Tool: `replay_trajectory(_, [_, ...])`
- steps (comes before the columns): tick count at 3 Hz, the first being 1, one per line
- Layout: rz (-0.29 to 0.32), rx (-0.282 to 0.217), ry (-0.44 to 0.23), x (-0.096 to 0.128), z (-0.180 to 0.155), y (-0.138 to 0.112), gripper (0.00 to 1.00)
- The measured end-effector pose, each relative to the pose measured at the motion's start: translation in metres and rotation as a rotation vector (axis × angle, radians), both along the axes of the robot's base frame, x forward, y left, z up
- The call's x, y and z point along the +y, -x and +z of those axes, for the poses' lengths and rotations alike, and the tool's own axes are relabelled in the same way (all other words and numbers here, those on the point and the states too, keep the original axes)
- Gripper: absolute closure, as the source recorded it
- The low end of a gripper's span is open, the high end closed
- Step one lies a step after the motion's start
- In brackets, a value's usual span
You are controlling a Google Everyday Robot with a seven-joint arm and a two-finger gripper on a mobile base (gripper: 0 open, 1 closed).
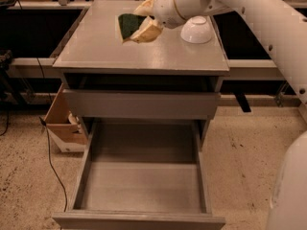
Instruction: Pick sponge from middle drawer and place on counter
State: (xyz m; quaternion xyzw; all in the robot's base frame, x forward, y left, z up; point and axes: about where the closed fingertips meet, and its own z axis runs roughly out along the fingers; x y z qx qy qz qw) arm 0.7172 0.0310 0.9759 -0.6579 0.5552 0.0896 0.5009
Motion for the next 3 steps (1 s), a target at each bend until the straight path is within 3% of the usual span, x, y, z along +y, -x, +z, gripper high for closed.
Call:
replay_trajectory(1, [-0.052,-0.042,-0.004,-0.007,-0.001,-0.015,1.00])
replay_trajectory(2, [-0.097,-0.079,-0.002,-0.007,-0.012,-0.050,1.00])
replay_trajectory(3, [-0.114,-0.078,-0.027,0.007,-0.030,-0.092,1.00])
